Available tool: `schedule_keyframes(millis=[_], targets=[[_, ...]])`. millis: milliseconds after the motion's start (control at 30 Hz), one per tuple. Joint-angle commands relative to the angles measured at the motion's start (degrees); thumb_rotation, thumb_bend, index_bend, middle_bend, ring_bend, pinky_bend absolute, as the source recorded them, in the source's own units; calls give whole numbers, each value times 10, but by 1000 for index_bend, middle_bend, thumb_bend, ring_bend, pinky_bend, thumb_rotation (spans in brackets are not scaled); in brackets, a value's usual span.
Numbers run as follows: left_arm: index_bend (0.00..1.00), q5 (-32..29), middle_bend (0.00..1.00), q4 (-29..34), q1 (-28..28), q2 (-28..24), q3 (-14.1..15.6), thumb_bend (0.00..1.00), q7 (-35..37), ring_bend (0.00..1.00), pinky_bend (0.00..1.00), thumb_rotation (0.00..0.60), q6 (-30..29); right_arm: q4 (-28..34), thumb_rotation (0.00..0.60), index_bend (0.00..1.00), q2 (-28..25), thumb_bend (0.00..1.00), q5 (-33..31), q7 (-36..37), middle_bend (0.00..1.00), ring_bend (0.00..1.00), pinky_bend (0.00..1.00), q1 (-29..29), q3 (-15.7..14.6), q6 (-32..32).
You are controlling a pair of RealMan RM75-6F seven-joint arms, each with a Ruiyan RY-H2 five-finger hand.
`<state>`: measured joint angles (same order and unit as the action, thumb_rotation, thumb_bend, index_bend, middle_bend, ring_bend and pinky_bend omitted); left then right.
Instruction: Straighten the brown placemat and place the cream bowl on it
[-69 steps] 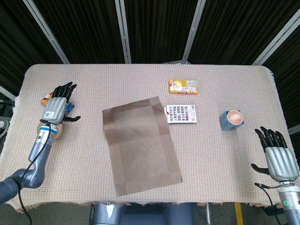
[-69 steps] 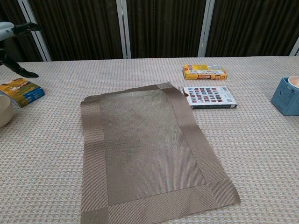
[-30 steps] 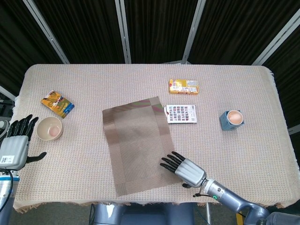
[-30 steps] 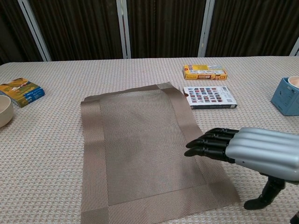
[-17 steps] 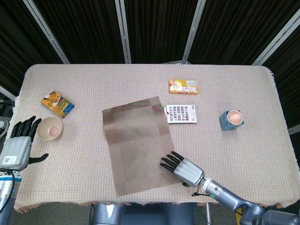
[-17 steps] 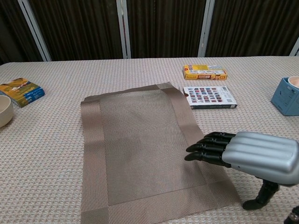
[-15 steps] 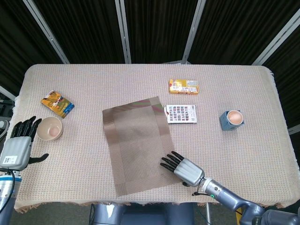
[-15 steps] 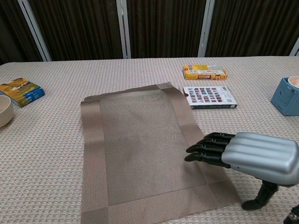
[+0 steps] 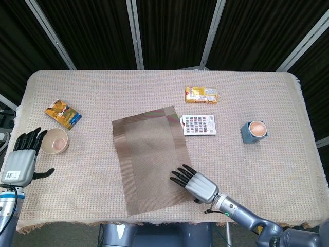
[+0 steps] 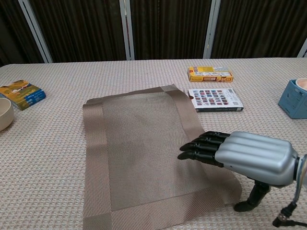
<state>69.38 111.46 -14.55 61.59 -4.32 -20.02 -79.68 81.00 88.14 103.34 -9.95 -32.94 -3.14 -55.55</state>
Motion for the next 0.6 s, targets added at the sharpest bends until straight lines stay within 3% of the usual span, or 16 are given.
schedule_keyframes(millis=[33, 333, 400, 533, 567, 600], targets=[[0, 0, 0, 0, 0, 0, 0, 0, 0, 0, 0, 600, 1, -2, 600, 2, 7, 0, -4, -4, 0, 0, 0, -2, 3, -1], [0, 1, 0, 0, 1, 0, -1, 0, 4, 0, 0, 600, 5, -42, 600, 9, 35, 0, 11, 7, 0, 0, 0, -10, 9, -36], [0, 1, 0, 0, 0, 0, -1, 0, 4, 0, 0, 600, 7, -46, 600, 80, 38, 27, 11, 18, 0, 0, 0, -12, 10, -44], [0, 1, 0, -1, 0, 0, -1, 0, 4, 0, 0, 600, 8, -51, 600, 634, 42, 205, 15, 36, 0, 0, 0, -14, 6, -58], [0, 2, 0, -1, 0, 0, -1, 0, 4, 0, 0, 600, 8, -52, 600, 738, 42, 233, 16, 38, 0, 0, 0, -14, 5, -60], [0, 2, 0, -1, 1, 0, -1, 0, 4, 0, 0, 600, 8, -53, 600, 777, 41, 245, 21, 40, 0, 0, 0, -14, 2, -66]])
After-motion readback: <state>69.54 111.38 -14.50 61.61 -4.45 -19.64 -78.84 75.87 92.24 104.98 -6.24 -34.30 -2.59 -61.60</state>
